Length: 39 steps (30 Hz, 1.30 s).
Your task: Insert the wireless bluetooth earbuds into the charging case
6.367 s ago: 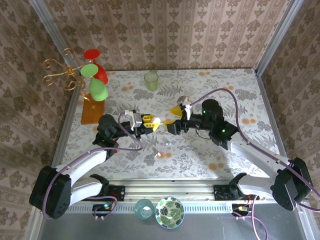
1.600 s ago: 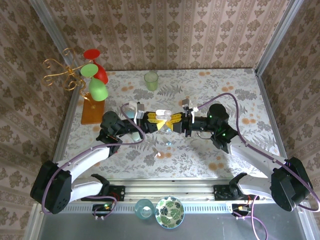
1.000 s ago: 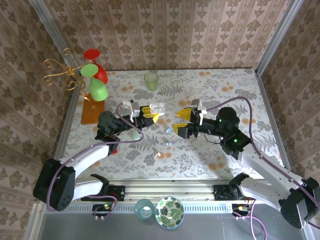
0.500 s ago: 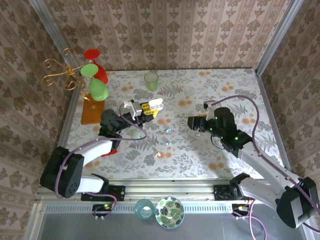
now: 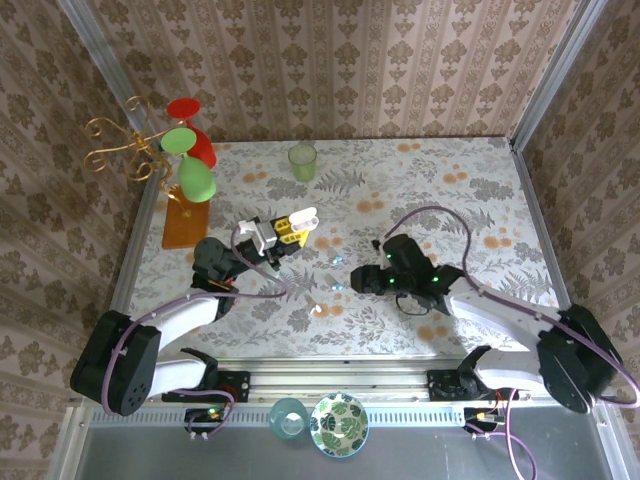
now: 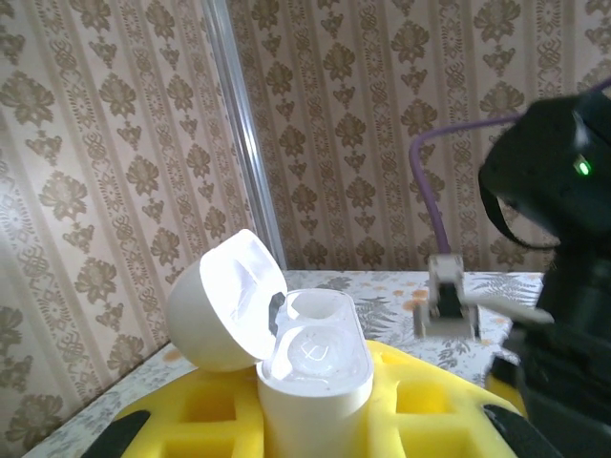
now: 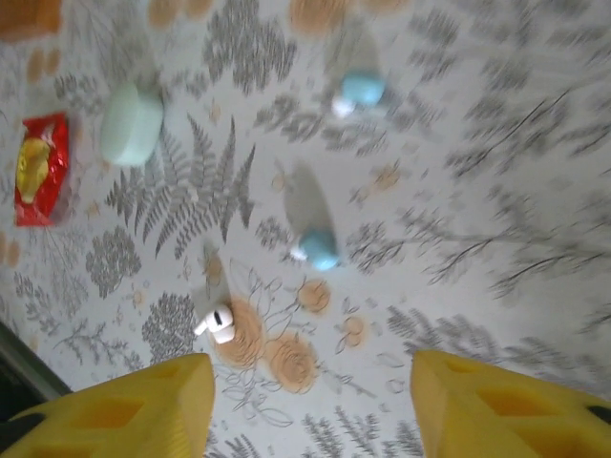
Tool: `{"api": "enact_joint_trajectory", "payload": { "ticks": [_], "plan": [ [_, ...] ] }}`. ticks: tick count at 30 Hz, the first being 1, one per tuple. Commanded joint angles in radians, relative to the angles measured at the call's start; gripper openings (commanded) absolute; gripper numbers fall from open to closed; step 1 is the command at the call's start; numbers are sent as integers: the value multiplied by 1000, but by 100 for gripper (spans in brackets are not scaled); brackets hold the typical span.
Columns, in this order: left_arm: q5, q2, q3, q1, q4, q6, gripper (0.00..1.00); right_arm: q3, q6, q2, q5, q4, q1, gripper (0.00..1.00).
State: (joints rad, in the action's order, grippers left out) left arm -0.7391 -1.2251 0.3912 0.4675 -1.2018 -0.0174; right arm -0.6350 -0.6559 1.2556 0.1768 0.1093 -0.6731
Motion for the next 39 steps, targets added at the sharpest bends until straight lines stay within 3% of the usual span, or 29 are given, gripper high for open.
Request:
{"api": "enact_joint_trajectory", "payload": {
  "ticks": [1,8,17,39],
  "plan": [
    [30,34,-15,-4,-45,36,0,-59,-105,111,32,-62,-49,53],
    [-11,71,-9,-5,-19,51,0,-238,-187,355,23,51,-134,47],
    [70,53,-1,-4,-30,48,0,-379,-159,518,71,113,-198,43],
    [89,76,-11,2,-1,83,0,-431,-84,601,130,171,-216,31]
  ]
}}
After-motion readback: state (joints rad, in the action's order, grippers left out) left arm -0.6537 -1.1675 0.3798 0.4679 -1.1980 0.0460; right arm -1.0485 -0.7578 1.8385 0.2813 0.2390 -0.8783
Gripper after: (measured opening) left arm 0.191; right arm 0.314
